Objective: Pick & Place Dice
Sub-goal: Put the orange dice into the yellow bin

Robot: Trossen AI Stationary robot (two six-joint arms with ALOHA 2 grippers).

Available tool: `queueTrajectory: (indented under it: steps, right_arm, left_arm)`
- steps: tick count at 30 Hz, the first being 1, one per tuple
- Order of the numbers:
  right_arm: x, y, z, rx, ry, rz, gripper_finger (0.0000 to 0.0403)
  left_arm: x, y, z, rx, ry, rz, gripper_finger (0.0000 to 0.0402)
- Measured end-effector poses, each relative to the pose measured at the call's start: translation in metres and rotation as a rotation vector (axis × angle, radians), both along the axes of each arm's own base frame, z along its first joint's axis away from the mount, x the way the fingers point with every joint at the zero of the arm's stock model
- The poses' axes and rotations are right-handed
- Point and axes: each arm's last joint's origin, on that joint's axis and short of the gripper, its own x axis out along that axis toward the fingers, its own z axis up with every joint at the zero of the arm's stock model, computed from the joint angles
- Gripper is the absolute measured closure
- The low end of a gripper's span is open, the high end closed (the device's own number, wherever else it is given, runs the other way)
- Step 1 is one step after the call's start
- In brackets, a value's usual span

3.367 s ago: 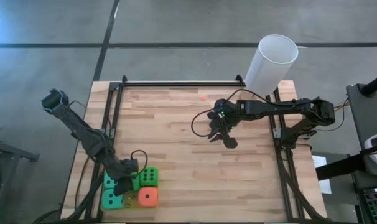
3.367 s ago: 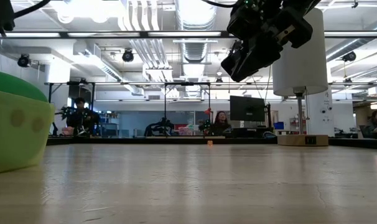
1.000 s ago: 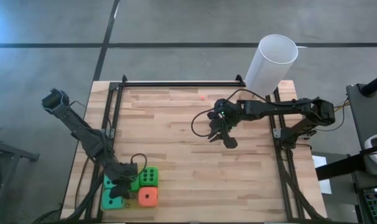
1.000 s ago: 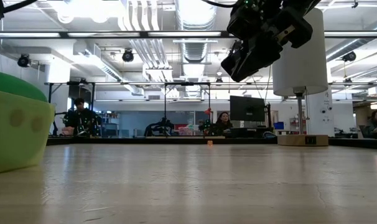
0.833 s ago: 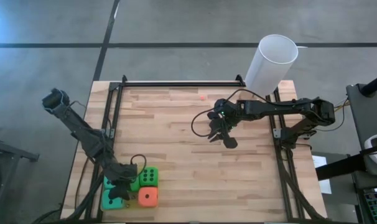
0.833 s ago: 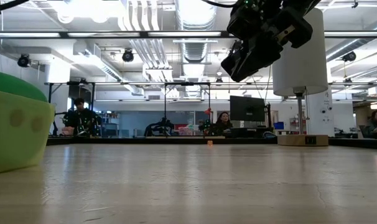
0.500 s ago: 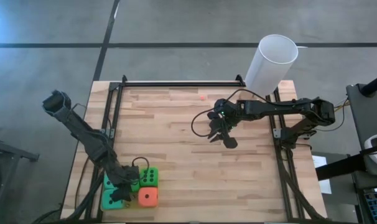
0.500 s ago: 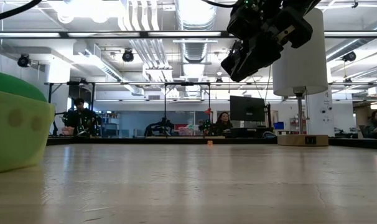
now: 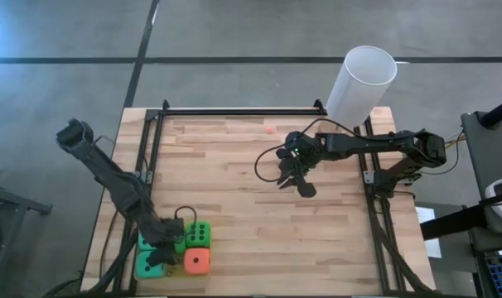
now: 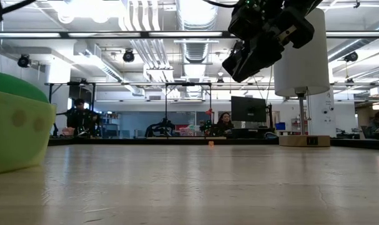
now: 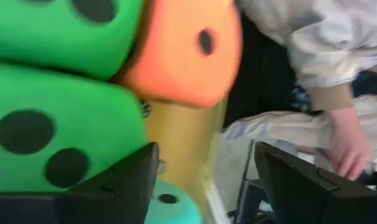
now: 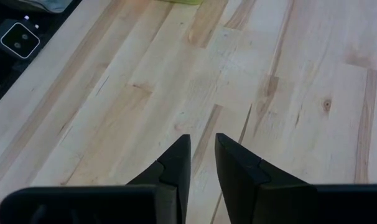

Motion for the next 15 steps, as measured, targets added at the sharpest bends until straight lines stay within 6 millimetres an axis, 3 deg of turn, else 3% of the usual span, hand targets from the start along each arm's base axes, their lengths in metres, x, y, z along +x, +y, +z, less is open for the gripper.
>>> queueTrajectory:
  steps: [8,15]
  right_arm:
    - [0.000,0.000,0.000,0.000,0.000,0.000,0.0324]
    - [0.000,0.000,0.000,0.000,0.000,0.000,0.0315]
  left_arm:
    - [-0.001,0.004,0.036,-0.011,-0.100,0.023,0.0120]
    - [0.005,0.015,0.059,0.202,-0.236,0.109,0.0122]
